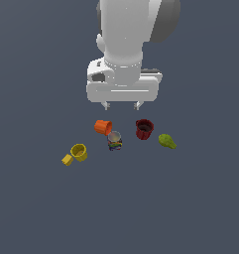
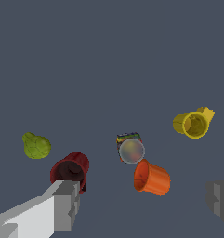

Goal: Pick up a designated object from a clutter of objects.

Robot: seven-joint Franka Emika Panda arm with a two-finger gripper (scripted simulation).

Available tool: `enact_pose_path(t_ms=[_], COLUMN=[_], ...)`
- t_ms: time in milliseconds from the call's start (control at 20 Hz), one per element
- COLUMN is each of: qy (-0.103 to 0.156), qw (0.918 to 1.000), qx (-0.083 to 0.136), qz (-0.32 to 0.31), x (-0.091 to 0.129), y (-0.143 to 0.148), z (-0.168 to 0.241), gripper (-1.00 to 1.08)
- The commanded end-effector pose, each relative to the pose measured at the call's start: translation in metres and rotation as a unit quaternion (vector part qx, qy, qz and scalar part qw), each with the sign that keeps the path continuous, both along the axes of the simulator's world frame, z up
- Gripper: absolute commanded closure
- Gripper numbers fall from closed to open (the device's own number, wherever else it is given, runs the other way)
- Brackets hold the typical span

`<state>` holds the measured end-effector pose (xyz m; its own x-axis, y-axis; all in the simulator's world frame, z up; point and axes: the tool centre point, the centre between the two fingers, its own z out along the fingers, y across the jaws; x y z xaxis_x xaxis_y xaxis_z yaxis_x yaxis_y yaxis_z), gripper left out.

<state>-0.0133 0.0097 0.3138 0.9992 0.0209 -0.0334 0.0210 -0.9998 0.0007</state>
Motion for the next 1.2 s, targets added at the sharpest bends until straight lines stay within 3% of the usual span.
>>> enact_pose_path(t_ms=[0,600,1150], qy=[0.0,-0.011,-0.011], qw=[1.0,0.9999,0.9993], qx=[0.0,-0.005,0.003], qz=[0.0,-0.005,-0.035], x=[0.0,0.001,0.021], y=[0.0,-0.027,-0.053], z=[0.0,0.01,-0.02], gripper=[-0.92,-0.92,-0.92])
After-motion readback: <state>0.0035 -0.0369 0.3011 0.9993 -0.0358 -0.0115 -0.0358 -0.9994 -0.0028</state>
